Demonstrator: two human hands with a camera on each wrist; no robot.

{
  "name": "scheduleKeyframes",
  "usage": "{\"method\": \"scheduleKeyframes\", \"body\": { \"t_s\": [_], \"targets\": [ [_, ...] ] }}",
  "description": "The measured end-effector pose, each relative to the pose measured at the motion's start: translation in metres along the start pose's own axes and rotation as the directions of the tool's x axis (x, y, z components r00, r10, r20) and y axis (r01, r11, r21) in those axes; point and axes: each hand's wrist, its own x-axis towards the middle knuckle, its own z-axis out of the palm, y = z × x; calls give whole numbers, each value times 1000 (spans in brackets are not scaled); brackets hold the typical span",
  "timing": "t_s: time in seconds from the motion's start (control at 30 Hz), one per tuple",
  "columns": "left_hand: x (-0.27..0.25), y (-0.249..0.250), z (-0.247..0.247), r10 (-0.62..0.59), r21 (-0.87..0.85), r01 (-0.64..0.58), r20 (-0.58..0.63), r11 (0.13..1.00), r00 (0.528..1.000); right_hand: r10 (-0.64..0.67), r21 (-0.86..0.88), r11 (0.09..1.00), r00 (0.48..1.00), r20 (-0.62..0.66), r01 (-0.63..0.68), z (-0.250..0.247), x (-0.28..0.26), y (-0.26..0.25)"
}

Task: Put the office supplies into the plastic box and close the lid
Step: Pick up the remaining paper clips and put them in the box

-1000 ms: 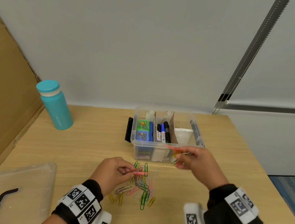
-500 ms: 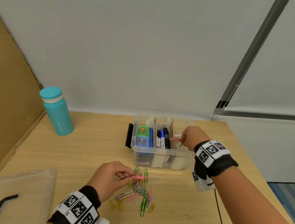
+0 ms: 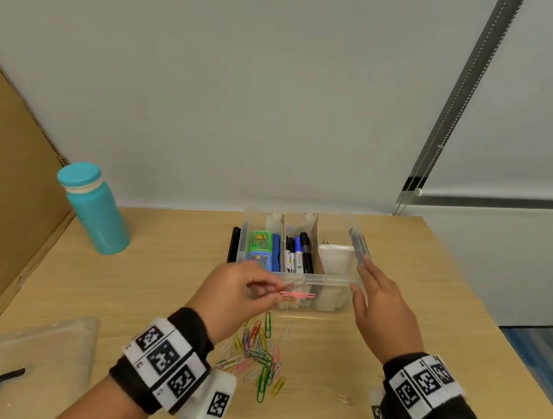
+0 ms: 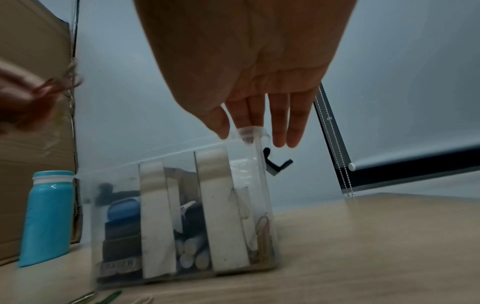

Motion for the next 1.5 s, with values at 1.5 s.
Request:
{"method": "scheduleKeyframes", "body": {
  "t_s": [1.5],
  "targets": [
    [-51, -97, 43, -541, 498, 369, 261, 785, 800, -379, 47, 859, 570, 729, 510, 85, -28, -81]
  ]
}}
